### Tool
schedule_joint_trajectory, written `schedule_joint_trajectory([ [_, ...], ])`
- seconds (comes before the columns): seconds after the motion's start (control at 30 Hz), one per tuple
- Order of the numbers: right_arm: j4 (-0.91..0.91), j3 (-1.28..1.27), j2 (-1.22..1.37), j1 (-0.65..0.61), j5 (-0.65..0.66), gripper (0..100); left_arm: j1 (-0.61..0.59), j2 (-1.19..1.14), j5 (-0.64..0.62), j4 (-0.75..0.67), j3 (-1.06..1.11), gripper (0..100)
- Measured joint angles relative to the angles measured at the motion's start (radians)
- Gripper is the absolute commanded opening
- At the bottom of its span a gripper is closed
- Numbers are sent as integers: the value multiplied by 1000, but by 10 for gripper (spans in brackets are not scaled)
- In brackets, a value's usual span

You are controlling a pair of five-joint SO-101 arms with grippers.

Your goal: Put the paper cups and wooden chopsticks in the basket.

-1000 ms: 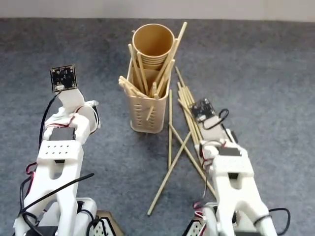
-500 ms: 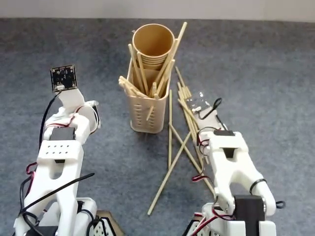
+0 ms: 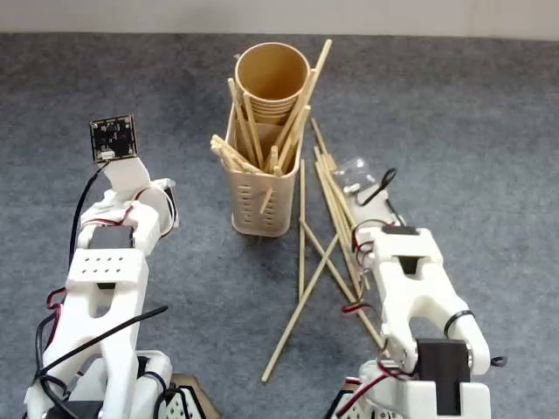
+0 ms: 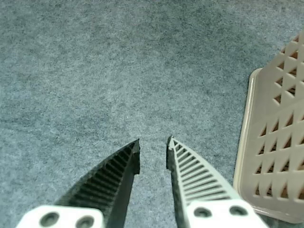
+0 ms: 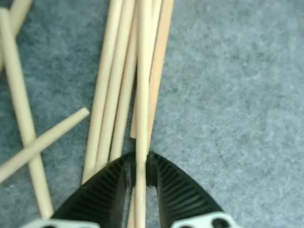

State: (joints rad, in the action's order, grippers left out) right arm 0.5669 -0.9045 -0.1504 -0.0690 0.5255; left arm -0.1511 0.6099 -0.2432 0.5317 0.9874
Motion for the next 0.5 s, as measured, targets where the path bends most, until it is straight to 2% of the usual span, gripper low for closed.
schedule_joint_trajectory([
  [0.13, 109, 103, -83, 25, -75, 5, 0, 0, 0, 0, 0, 108],
  [0.3, 152, 164, -393, 18, -206, 5, 0, 0, 0, 0, 0, 108],
  [0.5, 155, 124, -832, -129, -336, 5, 0, 0, 0, 0, 0, 108],
])
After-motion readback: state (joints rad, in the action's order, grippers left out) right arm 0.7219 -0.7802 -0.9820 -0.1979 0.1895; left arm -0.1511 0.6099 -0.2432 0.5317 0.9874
